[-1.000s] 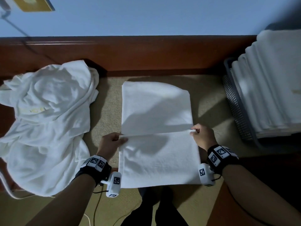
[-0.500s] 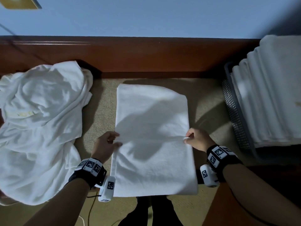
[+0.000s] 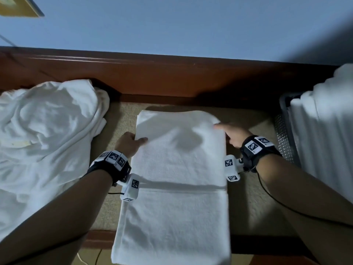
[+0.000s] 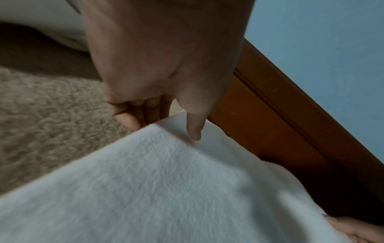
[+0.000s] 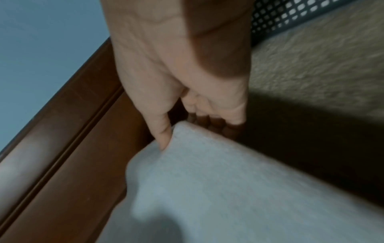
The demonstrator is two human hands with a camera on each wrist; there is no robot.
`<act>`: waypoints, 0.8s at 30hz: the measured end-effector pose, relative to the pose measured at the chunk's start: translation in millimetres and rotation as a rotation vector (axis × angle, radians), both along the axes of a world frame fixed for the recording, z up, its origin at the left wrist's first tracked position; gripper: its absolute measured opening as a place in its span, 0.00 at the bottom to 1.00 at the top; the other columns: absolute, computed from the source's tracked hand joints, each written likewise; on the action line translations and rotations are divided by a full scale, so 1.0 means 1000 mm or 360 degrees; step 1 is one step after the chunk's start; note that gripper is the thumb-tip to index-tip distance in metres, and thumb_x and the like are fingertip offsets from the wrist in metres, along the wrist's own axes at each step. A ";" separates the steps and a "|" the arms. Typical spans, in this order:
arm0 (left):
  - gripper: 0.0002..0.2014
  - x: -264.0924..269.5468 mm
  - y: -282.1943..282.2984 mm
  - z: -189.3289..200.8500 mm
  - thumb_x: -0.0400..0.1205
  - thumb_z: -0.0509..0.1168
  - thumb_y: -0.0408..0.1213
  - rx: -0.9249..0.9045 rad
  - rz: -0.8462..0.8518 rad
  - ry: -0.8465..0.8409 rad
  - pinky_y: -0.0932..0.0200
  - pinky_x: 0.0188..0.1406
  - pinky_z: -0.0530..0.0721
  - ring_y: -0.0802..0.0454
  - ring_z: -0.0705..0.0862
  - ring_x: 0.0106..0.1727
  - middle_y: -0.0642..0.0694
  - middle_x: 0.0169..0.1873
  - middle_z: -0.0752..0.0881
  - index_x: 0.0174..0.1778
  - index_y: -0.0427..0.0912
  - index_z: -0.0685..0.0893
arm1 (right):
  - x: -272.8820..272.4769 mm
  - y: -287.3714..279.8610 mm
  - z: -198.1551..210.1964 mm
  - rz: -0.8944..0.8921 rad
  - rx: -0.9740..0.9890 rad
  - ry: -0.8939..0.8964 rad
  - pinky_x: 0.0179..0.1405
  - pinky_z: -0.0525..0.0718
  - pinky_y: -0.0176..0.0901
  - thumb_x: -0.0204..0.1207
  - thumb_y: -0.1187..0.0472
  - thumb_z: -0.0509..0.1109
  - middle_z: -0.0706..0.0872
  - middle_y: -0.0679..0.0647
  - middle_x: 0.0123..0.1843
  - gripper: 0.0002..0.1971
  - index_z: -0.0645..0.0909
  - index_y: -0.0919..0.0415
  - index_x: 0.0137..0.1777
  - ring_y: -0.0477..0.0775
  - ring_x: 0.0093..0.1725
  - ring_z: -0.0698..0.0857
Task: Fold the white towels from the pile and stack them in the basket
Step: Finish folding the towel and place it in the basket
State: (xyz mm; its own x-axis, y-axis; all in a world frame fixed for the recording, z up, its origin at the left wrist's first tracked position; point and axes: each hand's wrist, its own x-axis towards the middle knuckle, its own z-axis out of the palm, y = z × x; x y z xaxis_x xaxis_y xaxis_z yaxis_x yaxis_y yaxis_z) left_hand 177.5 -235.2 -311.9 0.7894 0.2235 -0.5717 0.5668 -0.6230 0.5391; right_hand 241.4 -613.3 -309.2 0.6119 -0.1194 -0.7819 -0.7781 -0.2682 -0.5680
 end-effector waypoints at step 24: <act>0.29 -0.138 0.018 0.006 0.78 0.74 0.63 0.0373 -0.1238 0.0031 0.46 0.73 0.67 0.53 0.76 0.71 0.57 0.66 0.79 0.71 0.56 0.78 | -0.214 0.000 0.000 0.1427 -0.0576 -0.0523 0.58 0.84 0.44 0.80 0.43 0.76 0.84 0.45 0.56 0.17 0.81 0.52 0.60 0.45 0.55 0.84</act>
